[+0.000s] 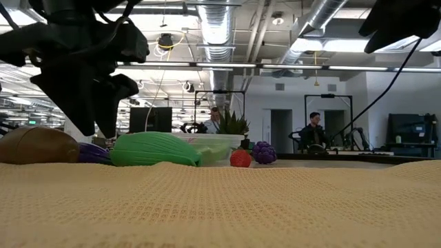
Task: Pick and placing Produce into tupperware
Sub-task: Put the purple eggplant into the transparent bin
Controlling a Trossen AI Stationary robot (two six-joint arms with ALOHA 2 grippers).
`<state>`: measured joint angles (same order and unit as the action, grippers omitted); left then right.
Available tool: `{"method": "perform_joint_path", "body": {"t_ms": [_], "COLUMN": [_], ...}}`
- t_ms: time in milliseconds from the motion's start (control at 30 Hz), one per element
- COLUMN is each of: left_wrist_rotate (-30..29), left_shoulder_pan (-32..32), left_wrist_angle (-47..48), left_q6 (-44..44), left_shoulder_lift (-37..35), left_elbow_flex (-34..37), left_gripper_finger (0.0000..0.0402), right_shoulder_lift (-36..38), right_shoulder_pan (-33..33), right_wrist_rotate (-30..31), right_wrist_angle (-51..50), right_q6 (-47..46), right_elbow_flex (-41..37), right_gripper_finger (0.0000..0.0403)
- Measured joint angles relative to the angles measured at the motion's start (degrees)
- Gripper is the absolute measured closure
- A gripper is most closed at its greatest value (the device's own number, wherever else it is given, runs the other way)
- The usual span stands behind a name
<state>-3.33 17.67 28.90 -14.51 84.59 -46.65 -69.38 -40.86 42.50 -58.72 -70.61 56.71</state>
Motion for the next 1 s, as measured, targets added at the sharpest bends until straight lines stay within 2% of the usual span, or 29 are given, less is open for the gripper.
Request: {"method": "perform_joint_path", "body": {"t_ms": [367, 667, 1000], "left_wrist_rotate": [0.48, 1.12, 0.92], "left_shoulder_pan": [-0.58, -0.57, -0.58], "left_wrist_angle": [0.06, -0.14, 1.18], "left_q6": [-5.8, -11.27, -11.69], "left_shoulder_lift": [0.07, 4.53, 5.45], "left_elbow_flex": [0.0, 0.02, 0.02], "left_gripper_finger": [0.0201, 0.0201, 0.0201], "right_shoulder_lift": [0.0, -0.02, -0.02], "right_shoulder_pan": [0.0, 0.0, 0.09], "right_wrist_rotate": [0.02, 0.02, 0.03], "right_wrist_angle": [0.29, 0.44, -0.05], "right_q6": [0.01, 0.04, 0.13], "right_elbow_flex": [0.0, 0.0, 0.0], "right_gripper_finger": [0.0163, 0.0163, 0.0163]}}
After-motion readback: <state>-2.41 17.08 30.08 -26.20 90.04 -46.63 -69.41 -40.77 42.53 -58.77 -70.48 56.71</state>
